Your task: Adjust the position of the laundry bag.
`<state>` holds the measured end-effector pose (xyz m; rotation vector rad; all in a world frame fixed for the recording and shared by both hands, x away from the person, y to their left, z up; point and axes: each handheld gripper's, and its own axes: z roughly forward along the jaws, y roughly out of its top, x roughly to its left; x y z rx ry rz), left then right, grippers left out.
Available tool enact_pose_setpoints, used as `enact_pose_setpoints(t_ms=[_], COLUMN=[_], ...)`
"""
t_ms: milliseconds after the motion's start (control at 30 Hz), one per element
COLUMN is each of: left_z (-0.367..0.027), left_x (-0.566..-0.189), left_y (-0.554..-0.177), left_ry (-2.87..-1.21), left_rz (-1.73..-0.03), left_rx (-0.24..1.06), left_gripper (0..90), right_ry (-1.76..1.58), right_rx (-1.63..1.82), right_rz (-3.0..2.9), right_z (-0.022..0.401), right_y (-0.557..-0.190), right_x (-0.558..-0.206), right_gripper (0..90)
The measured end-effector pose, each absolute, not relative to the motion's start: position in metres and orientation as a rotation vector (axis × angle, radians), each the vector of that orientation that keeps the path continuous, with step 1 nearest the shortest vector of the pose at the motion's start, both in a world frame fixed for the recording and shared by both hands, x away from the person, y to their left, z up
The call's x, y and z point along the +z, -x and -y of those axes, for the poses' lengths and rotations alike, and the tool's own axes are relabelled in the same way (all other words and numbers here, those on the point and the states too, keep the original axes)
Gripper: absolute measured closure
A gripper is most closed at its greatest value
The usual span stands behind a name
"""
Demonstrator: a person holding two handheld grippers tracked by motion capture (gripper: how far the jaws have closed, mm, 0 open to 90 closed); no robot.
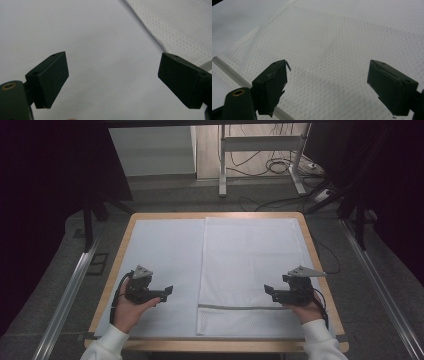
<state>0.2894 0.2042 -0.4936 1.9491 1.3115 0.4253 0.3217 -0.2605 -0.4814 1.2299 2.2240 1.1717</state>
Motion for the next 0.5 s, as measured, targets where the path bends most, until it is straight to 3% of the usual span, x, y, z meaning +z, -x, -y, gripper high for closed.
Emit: enact_pose_setpoints(t_ms=[500], left_z=[-0.2], left_x=[-0.4894], left_y=[-0.2886], left_ry=[-1.906], left_rz=[-1.337], left_rx=[0.393], left_gripper=[11.7], right_ry=[-1.2], right_rx=[1.2], right_rz=[-2.221], right_z=[0.2711], right_y=[-0.3241], right_x=[-0.4847], right_gripper=[17.7])
